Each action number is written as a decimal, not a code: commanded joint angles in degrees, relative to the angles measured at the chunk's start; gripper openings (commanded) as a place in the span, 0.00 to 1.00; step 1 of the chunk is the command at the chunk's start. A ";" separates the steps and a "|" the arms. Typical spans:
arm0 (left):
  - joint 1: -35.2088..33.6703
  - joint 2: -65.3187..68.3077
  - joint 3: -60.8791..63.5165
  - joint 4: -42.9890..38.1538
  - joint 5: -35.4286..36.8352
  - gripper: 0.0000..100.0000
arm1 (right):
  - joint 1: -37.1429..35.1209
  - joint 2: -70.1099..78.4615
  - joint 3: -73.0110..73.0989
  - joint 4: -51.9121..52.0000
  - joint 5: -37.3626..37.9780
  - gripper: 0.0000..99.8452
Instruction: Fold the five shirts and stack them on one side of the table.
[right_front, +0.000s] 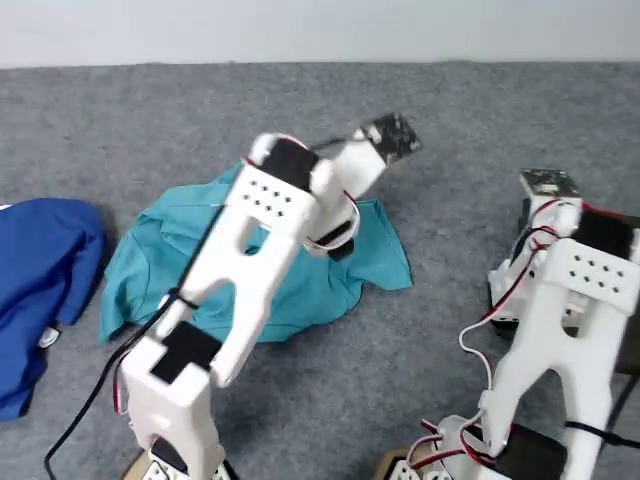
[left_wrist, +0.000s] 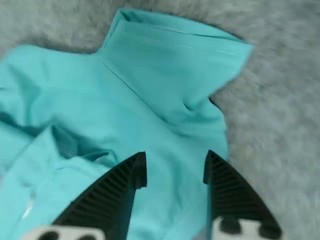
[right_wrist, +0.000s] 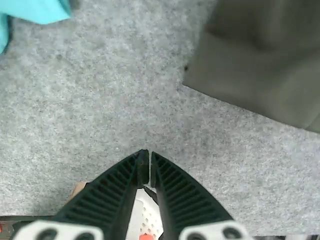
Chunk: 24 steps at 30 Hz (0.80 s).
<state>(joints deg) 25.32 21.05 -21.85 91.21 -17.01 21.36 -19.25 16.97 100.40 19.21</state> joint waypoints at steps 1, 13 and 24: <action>0.35 3.25 0.04 -9.32 4.31 0.19 | 2.68 -0.48 -0.88 2.07 0.97 0.01; 3.69 18.55 -1.71 -30.07 4.48 0.19 | 5.76 -0.48 -0.88 1.98 4.31 0.01; -2.73 37.45 -32.40 -29.45 3.08 0.12 | 5.67 -0.48 -0.88 2.07 4.31 0.01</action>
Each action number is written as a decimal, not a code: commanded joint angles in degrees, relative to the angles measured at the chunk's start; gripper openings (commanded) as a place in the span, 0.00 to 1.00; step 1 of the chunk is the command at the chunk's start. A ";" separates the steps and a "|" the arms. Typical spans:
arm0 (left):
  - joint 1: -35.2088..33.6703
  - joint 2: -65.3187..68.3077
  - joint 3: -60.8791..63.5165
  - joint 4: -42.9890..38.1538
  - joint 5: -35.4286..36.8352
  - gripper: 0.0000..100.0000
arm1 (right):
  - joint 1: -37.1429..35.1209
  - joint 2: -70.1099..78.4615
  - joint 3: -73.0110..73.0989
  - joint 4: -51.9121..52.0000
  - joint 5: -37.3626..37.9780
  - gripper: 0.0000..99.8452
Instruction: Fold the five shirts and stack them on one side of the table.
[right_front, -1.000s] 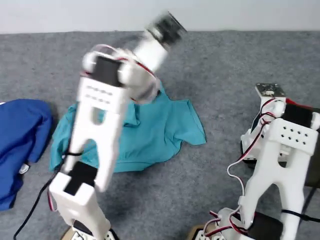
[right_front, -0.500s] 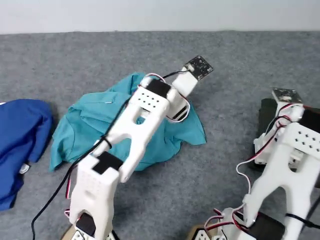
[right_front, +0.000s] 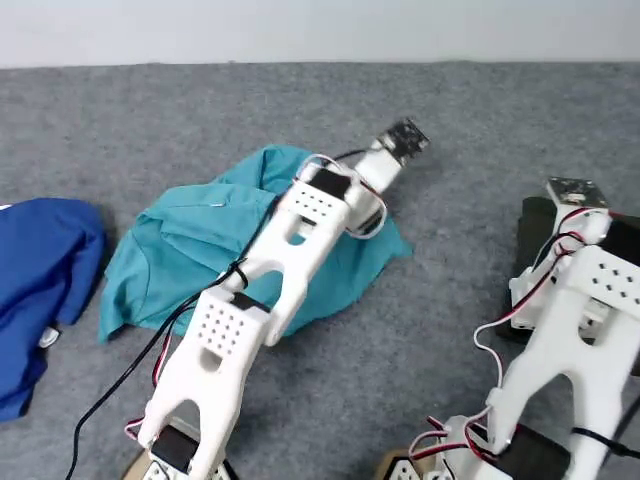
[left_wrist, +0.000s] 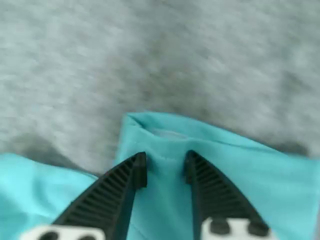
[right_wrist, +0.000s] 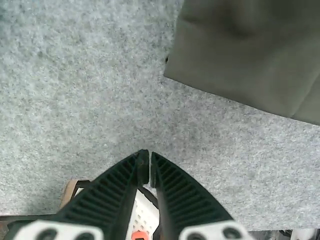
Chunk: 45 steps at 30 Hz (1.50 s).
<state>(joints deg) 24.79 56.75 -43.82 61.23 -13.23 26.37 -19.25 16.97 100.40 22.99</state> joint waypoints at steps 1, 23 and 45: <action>-2.46 2.90 -13.58 2.11 -0.70 0.12 | 0.66 -0.48 -0.88 2.07 0.53 0.01; 12.66 8.79 -38.37 39.12 -3.52 0.21 | 0.66 -0.48 -0.88 2.07 0.53 0.01; 12.48 17.23 -38.20 32.62 -3.52 0.09 | 0.66 -0.48 -0.70 2.15 0.53 0.01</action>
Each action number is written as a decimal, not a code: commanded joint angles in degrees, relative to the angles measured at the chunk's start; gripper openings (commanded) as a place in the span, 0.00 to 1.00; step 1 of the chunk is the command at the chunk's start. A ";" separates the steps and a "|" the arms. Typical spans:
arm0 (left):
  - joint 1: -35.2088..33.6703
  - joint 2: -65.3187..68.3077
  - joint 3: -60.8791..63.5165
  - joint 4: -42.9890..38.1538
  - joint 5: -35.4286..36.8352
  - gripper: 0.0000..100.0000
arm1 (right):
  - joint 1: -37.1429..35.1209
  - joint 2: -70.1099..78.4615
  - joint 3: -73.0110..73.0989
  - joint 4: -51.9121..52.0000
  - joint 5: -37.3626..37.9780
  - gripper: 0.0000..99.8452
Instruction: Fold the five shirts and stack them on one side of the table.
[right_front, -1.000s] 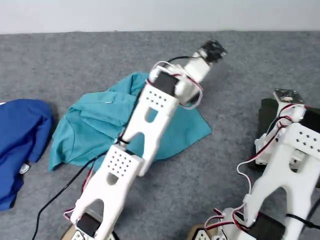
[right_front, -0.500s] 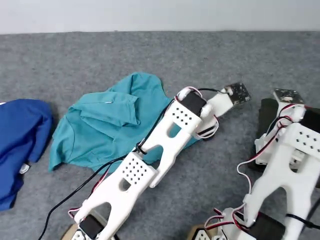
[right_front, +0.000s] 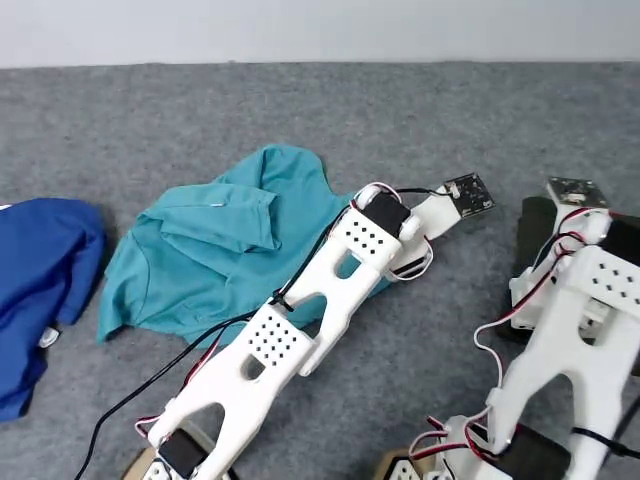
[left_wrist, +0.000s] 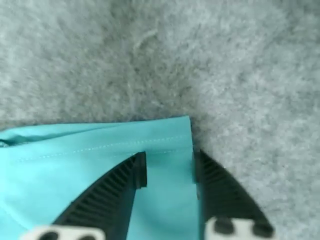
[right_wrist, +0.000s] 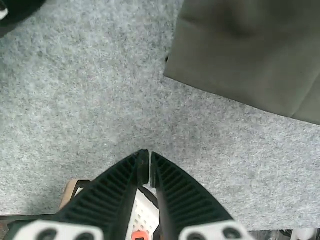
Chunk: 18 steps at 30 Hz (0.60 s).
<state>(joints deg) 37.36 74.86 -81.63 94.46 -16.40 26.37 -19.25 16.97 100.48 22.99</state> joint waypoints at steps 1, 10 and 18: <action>-0.09 -0.88 -0.40 -0.53 -0.35 0.08 | 0.66 -0.48 -0.70 2.07 0.53 0.01; -0.26 -1.41 -0.75 2.46 -1.76 0.01 | 0.75 -0.48 -0.70 2.07 0.53 0.01; -3.87 -17.67 -5.93 6.42 -2.20 0.01 | 0.66 -3.91 -0.88 2.07 0.53 0.01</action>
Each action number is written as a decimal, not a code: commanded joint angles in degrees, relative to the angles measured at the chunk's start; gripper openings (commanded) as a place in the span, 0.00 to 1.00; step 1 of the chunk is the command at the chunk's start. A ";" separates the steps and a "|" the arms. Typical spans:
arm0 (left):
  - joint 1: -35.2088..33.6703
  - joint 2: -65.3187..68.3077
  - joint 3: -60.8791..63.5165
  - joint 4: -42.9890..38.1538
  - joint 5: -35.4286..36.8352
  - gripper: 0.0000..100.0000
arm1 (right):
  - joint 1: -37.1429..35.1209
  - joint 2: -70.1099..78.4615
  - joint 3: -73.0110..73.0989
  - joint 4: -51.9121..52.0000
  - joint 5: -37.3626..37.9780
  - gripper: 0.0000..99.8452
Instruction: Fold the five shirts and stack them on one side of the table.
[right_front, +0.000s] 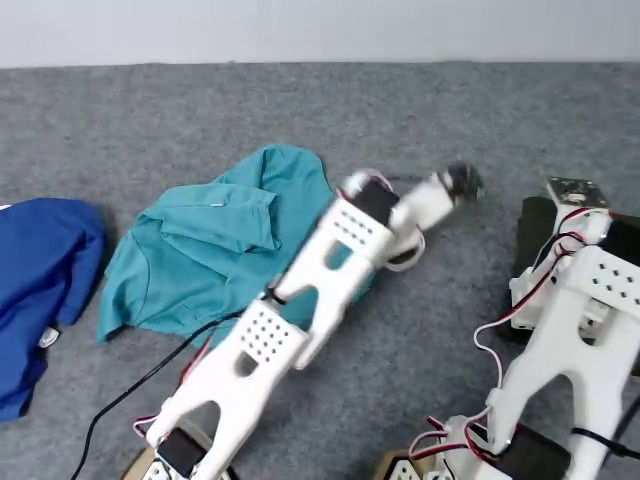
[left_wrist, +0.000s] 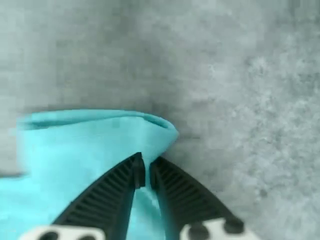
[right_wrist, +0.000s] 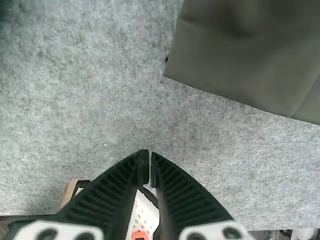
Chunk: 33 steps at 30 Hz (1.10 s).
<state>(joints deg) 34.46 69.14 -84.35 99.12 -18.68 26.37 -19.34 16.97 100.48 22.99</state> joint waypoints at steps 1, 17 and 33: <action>-1.32 -14.86 -2.51 1.76 0.09 0.01 | 0.66 -4.35 -0.88 2.07 0.53 0.01; -3.78 -69.01 17.19 1.58 -1.14 0.01 | -0.75 -5.05 -0.70 1.89 0.53 0.01; -34.29 -100.57 62.37 1.23 -10.55 0.01 | -32.57 -5.05 -0.62 1.98 0.00 0.01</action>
<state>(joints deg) 5.01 -28.53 -30.64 99.38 -27.91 -0.18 -22.42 16.97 100.48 22.99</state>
